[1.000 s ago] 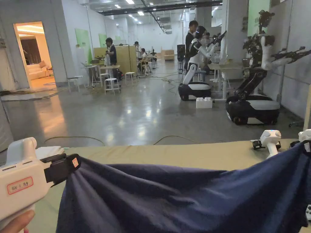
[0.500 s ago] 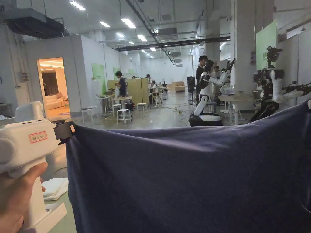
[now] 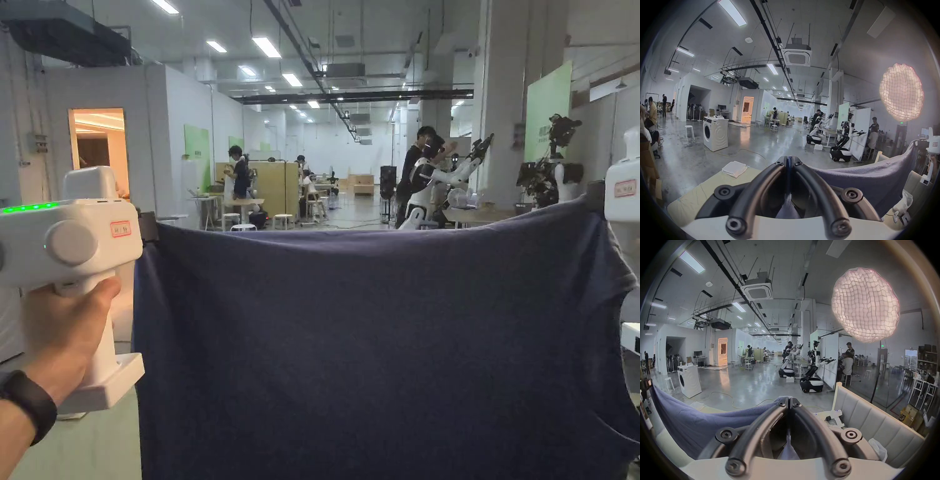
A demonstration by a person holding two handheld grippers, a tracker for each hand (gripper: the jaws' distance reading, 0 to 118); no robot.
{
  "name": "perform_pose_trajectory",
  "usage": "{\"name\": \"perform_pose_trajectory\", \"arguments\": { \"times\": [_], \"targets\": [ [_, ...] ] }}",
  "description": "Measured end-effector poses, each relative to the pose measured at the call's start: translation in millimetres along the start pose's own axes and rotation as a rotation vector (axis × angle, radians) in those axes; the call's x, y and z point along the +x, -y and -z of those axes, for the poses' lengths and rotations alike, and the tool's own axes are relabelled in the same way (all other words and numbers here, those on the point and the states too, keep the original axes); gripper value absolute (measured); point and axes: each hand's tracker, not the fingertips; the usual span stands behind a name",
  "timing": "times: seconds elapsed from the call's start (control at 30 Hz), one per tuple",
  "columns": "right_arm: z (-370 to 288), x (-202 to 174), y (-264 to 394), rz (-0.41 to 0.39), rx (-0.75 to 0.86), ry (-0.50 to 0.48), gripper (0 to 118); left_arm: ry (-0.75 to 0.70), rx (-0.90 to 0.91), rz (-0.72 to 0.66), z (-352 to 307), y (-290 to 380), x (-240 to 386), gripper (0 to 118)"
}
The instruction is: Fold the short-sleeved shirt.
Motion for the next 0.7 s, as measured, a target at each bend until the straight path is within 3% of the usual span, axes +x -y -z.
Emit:
{"name": "perform_pose_trajectory", "arguments": {
  "times": [0.1,0.17,0.37,0.53,0.7],
  "targets": [
    [19,-7,-1,0.003,-0.014,0.0,2,-0.086,0.002,0.065,21,8,8,6],
    [30,-14,-2,-0.076,-0.014,0.036,2,-0.06,-0.013,0.055,30,11,9,6],
    [47,-16,17,-0.057,-0.034,0.03,1,-0.036,-0.062,0.036,49,27,11,6],
    [63,-6,79,-0.031,-0.135,0.015,2,-0.008,-0.182,0.06,58,89,7,6],
    [56,9,168,0.02,-0.285,-0.05,2,0.012,-0.317,-0.036,43,180,-3,6]
  ]
}}
